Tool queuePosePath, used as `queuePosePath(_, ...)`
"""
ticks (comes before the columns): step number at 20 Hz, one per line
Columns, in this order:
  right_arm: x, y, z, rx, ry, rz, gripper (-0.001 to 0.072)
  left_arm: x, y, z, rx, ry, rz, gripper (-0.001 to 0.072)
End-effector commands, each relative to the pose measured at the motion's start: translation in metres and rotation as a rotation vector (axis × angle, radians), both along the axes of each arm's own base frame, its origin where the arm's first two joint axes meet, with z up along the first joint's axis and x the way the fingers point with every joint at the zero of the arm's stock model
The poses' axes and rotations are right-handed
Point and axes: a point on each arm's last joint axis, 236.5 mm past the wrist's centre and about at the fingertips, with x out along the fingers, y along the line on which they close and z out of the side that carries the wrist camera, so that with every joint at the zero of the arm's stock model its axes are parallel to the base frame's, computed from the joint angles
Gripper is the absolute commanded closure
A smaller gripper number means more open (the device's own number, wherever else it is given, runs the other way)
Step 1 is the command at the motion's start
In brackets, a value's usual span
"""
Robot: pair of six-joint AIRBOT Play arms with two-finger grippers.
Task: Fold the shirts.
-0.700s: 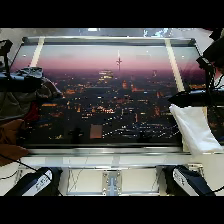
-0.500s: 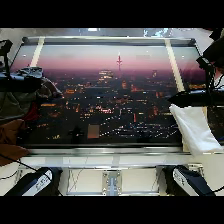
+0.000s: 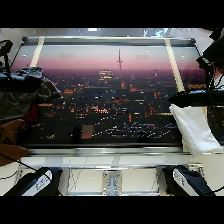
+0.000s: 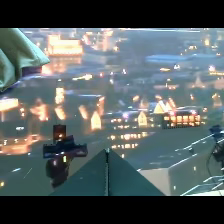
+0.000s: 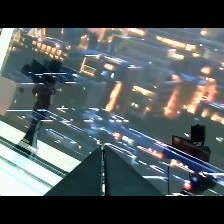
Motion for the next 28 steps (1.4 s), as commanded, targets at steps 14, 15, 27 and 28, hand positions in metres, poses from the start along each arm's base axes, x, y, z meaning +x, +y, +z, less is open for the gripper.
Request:
queuePosePath(14, 0.049, 0.000, 0.038, 0.097, -0.212, -0.120, 0.0698, 0.043, 0.306, -0.157, 0.282, 0.110, 0.826, 0.0006)
queuePosePath(15, 0.049, 0.003, 0.041, 0.114, -0.214, -0.117, 0.0698, 0.048, 0.312, -0.169, 0.276, 0.114, 0.828, 0.0006)
queuePosePath(27, 0.046, 0.044, 0.085, 0.387, -0.251, -0.076, 0.0698, 0.085, 0.325, -0.182, 0.282, 0.061, 0.803, 0.0693)
queuePosePath(28, 0.046, 0.046, 0.088, 0.404, -0.252, -0.072, 0.0698, 0.083, 0.322, -0.163, 0.286, 0.041, 0.807, 0.0693)
